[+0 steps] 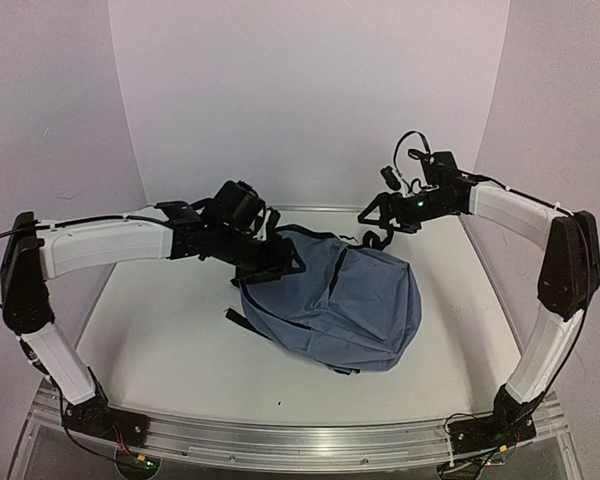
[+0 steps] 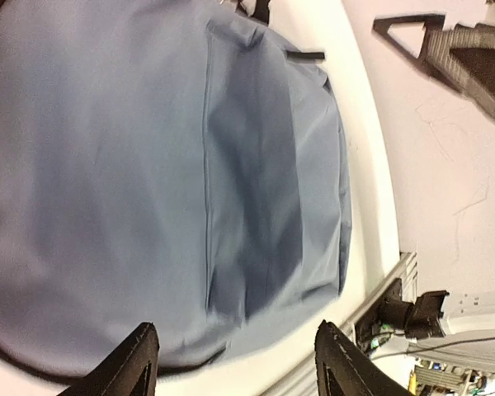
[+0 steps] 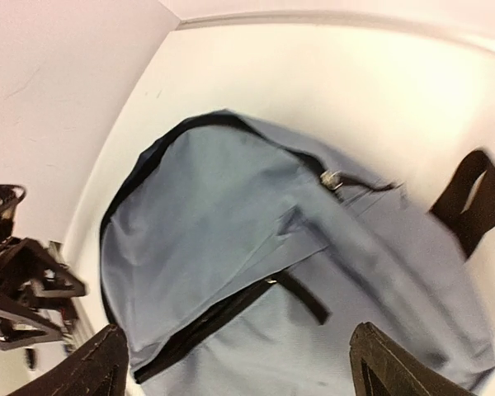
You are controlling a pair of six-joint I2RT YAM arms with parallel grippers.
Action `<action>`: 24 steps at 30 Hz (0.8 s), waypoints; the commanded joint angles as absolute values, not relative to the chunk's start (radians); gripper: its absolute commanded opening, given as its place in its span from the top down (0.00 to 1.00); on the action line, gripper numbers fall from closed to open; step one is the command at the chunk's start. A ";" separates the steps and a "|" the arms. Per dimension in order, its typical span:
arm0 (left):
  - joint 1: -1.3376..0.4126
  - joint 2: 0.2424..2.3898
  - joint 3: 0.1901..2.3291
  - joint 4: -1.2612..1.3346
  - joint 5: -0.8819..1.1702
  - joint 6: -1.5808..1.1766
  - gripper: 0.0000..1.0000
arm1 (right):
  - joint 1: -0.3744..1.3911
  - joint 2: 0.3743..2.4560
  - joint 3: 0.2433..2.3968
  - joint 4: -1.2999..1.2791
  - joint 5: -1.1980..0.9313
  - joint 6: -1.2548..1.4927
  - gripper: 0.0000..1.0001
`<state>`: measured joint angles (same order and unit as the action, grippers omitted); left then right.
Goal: Pack the student bag
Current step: Adjust the student bag at the center of the board.
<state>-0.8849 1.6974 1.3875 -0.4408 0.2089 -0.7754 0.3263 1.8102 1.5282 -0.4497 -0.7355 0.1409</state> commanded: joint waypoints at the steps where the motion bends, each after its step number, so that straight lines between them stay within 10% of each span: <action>1: -0.937 1.541 1.223 -0.494 0.195 -0.898 0.35 | 0.324 1.827 1.550 -0.570 -0.645 -0.084 0.08; 12: -0.967 1.411 0.889 -0.335 0.156 -1.170 0.36 | 0.312 1.942 1.475 -0.759 -0.735 -0.266 0.15; 24: -0.674 1.688 1.065 -0.127 0.325 -1.053 0.52 | 0.331 1.860 1.288 -0.784 -0.937 -0.212 0.19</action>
